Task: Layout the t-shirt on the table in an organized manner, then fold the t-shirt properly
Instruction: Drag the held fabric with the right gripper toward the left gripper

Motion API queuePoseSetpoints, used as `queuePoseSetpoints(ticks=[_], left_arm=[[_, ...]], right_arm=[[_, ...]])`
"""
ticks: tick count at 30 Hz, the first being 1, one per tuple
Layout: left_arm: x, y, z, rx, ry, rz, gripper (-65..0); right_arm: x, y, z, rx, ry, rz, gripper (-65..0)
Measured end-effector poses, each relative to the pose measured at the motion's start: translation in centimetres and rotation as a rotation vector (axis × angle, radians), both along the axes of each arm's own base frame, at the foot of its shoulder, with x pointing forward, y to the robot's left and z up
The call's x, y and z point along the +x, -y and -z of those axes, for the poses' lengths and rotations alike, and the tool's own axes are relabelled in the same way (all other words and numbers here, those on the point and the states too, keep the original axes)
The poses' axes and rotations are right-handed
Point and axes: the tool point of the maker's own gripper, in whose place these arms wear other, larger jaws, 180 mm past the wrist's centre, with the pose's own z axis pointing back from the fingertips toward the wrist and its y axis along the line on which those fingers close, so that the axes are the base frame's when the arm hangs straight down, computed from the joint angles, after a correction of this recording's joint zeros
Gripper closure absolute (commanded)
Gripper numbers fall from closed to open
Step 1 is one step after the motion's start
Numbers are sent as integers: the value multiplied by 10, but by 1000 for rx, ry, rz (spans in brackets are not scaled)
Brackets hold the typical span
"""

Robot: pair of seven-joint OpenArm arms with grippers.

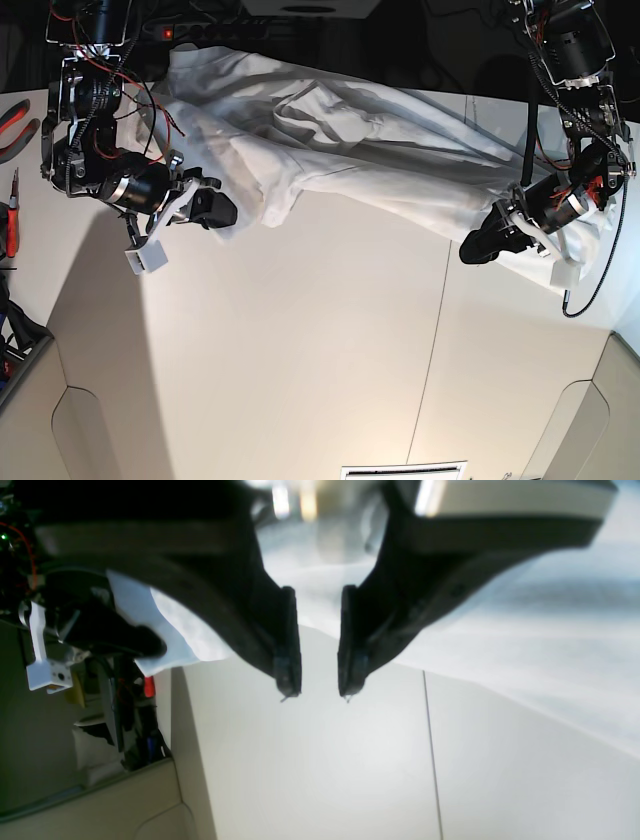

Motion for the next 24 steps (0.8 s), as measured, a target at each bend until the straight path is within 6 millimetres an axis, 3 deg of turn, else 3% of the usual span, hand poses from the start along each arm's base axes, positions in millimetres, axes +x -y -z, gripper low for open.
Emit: queuePoseSetpoints(ticks=[6, 16, 24], left_arm=[[1, -1, -1, -2, 8, -7, -168], [2, -1, -2, -2, 10, -10, -168], [4, -2, -3, -5, 22, -20, -168]], right_arm=[[-32, -40, -8, 36, 6, -134, 0], [-97, -116, -1, 52, -53, -452, 0], [-123, -133, 11, -24, -57, -581, 0]])
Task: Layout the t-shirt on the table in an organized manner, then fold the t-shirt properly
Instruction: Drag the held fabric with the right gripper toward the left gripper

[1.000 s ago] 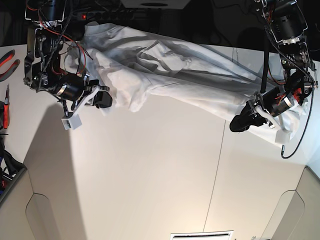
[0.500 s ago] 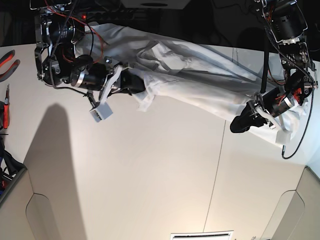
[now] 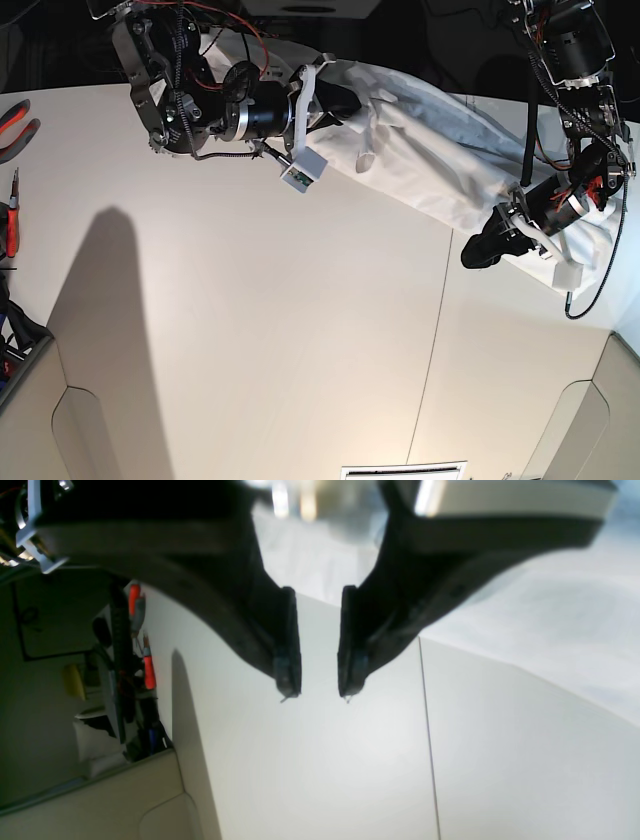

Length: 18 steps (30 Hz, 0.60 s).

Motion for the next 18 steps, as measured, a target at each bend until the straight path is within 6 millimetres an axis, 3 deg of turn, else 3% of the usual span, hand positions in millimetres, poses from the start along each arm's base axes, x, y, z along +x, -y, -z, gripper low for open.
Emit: queuePoseSetpoints(ticks=[5, 8, 10, 18], left_arm=[[0, 0, 0, 1, 0, 0, -168], [1, -1, -1, -1, 5, -5, -168], [2, -1, -2, -2, 10, -10, -168], [2, -1, -2, -3, 13, -12, -168]], right_arm=[[1, 5, 6, -44, 19, -10, 0], [1, 7, 9, -64, 29, -16, -214], [1, 7, 9, -66, 30, -16, -291], [10, 9, 9, -81, 64, -12, -295]])
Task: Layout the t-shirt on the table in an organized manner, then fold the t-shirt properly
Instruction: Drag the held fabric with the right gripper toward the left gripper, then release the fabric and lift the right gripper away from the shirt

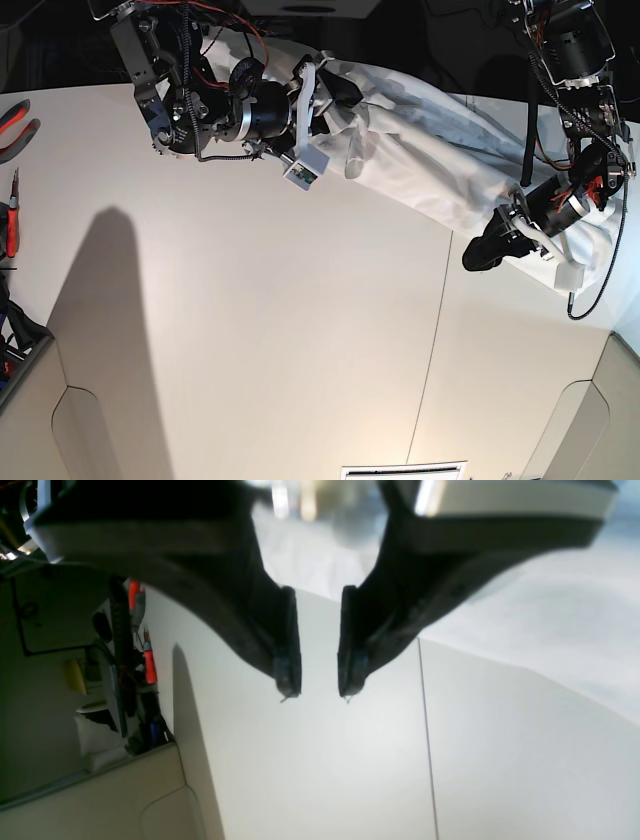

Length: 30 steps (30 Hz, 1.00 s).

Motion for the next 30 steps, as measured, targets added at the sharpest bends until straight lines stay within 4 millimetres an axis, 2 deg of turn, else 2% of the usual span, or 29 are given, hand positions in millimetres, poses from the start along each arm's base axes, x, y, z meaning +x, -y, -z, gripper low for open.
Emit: queuePoseSetpoints(ticks=[4, 9, 13, 17, 19, 22, 27, 30], left_arm=[[0, 0, 0, 1, 0, 0, -168], [0, 0, 0, 0, 0, 0, -168], [0, 0, 0, 0, 0, 0, -168], [0, 0, 0, 1, 0, 0, -168], [0, 0, 0, 1, 0, 0, -168], [0, 0, 0, 1, 0, 0, -168], [0, 0, 0, 2, -1, 0, -168], [-1, -1, 4, 21, -12, 3, -168]], right_arm=[[21, 1, -11, -8, 63, -5, -295], [48, -6, -47, 31, 183, -19, -295], [48, -13, -67, 85, 220, -28, -295], [42, -8, -62, 41, 203, -53, -294], [47, -1, -61, -3, 234, -48, -293], [61, 15, -73, -28, 302, -7, -293], [89, 61, -90, -76, 372, 136, -293], [82, 91, -82, -92, 306, 209, -293]])
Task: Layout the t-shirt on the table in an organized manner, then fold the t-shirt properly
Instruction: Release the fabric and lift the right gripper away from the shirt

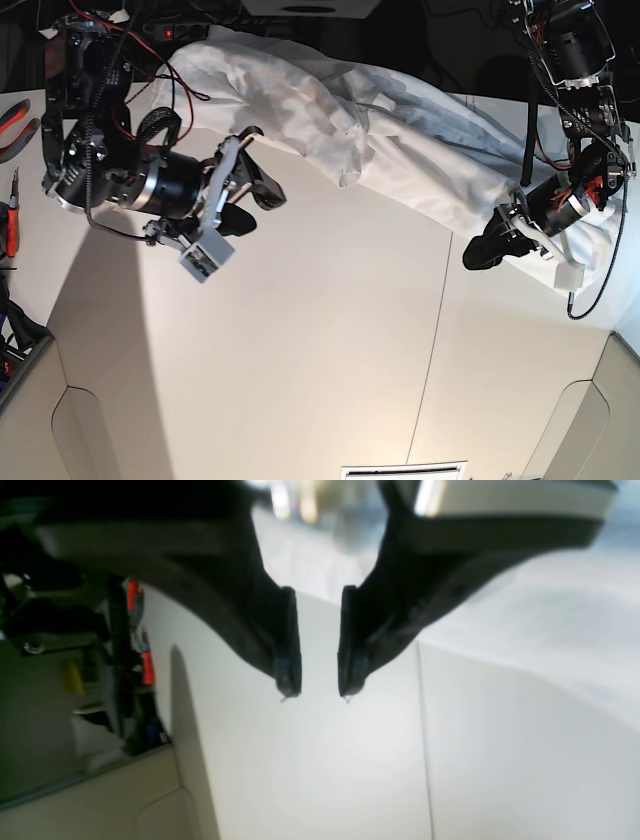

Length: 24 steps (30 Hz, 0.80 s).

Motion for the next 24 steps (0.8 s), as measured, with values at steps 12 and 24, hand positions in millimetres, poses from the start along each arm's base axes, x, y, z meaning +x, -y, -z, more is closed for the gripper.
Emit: queuePoseSetpoints(ticks=[12, 24], left_arm=[[1, -1, 0, 2, 5, -6, -168], [1, -1, 0, 2, 5, -6, -168]], right_arm=[[-61, 73, 13, 39, -193, 202, -293], [-120, 113, 23, -67, -282, 320, -313]])
